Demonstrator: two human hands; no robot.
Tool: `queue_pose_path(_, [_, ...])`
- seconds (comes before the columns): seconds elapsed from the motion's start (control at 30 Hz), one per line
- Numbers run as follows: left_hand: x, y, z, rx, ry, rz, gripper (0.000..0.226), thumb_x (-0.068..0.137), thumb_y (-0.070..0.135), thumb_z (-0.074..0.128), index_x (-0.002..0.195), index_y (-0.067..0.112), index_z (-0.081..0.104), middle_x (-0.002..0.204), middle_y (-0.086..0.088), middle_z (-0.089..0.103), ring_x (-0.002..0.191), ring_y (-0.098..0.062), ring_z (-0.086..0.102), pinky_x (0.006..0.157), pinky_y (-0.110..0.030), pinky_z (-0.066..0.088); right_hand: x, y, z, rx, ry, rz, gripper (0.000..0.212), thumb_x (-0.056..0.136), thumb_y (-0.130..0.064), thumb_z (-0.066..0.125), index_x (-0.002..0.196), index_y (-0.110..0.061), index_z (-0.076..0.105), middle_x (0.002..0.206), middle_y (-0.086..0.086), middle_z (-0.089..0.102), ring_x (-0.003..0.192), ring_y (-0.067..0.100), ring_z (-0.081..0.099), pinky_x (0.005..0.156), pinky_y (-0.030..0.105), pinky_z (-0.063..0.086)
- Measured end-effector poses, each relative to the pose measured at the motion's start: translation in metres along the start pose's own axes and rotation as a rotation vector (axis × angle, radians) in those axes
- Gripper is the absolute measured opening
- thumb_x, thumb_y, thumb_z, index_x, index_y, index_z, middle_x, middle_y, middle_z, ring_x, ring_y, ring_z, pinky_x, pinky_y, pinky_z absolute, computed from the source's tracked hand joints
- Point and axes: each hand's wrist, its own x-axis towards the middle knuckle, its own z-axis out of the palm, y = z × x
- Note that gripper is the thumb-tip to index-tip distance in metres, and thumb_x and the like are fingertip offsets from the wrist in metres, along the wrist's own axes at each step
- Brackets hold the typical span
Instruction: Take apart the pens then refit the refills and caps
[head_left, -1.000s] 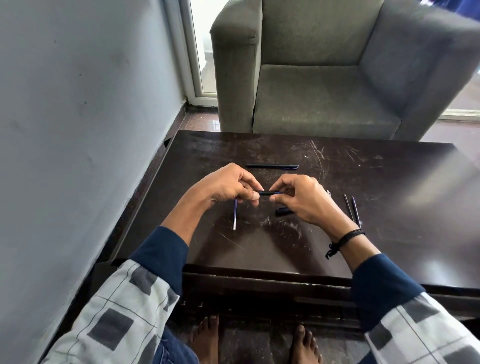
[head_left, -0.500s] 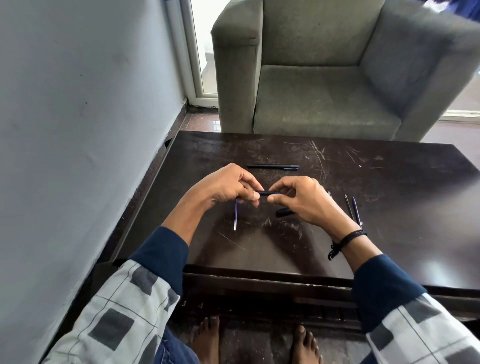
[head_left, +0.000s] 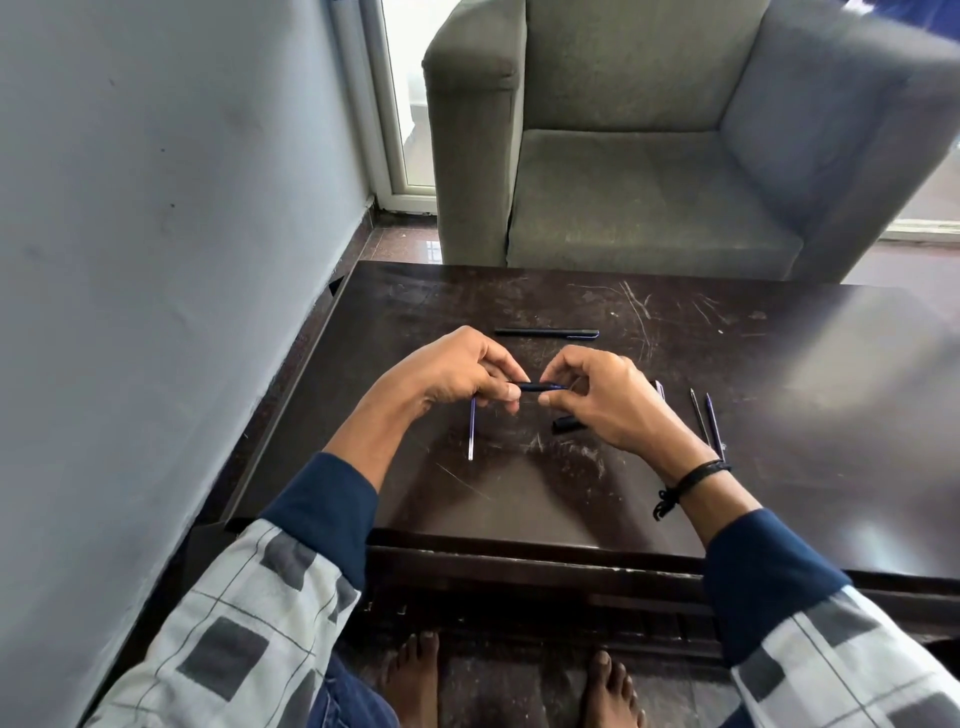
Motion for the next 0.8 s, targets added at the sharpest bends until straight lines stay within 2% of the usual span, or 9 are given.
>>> queue_pose_path(0.13, [-0.0004,0.0003,-0.0007,0.007,-0.004,0.004,0.017,0.087,-0.001,0.075,0.104,0.000,0.076,0.087,-0.020,0.078,0.083,-0.025,0.066,0.058,-0.014,0.049,-0.0015,-0.0015,-0.0025,-0.011,-0.013,0.006,0.007,0.088,-0.038,0.076,0.088,-0.034,0.070,0.081,-0.014,0.070,0.076,-0.002,0.063,0.060,0.016,0.038])
queue_pose_path(0.3, [-0.0001,0.0007,-0.0012,0.016,-0.006,0.006,0.017,0.088,0.000,0.074,0.105,0.000,0.076,0.088,-0.019,0.078,0.083,-0.023,0.068,0.059,-0.015,0.049,-0.0021,-0.0050,-0.0038,-0.027,0.001,0.010,0.008,0.086,-0.036,0.077,0.088,-0.034,0.069,0.082,-0.014,0.069,0.077,-0.003,0.062,0.058,0.014,0.036])
queue_pose_path(0.5, [-0.0005,-0.0001,-0.0014,0.027,0.002,0.019,0.019,0.088,0.000,0.075,0.106,-0.001,0.076,0.086,-0.018,0.079,0.080,-0.020,0.069,0.059,-0.014,0.049,-0.0045,-0.0054,-0.0064,-0.049,-0.017,0.024,0.008,0.090,-0.045,0.072,0.092,-0.037,0.073,0.081,-0.016,0.071,0.078,-0.003,0.063,0.054,0.008,0.034])
queue_pose_path(0.67, [-0.0010,0.0004,-0.0018,0.058,0.003,0.012,0.019,0.087,0.000,0.076,0.105,0.001,0.076,0.086,-0.015,0.079,0.076,-0.014,0.070,0.059,-0.014,0.049,-0.0021,-0.0043,-0.0041,-0.081,-0.021,0.019,0.011,0.088,-0.044,0.073,0.092,-0.034,0.073,0.080,-0.014,0.071,0.077,0.002,0.064,0.059,0.017,0.039])
queue_pose_path(0.8, [0.0005,-0.0006,-0.0018,0.077,0.023,0.018,0.020,0.085,0.000,0.078,0.105,0.002,0.076,0.085,-0.015,0.079,0.077,-0.013,0.073,0.063,-0.015,0.052,-0.0022,-0.0048,-0.0059,-0.115,-0.065,0.032,0.020,0.096,-0.047,0.062,0.082,-0.035,0.070,0.076,-0.018,0.073,0.070,-0.006,0.062,0.058,0.017,0.036])
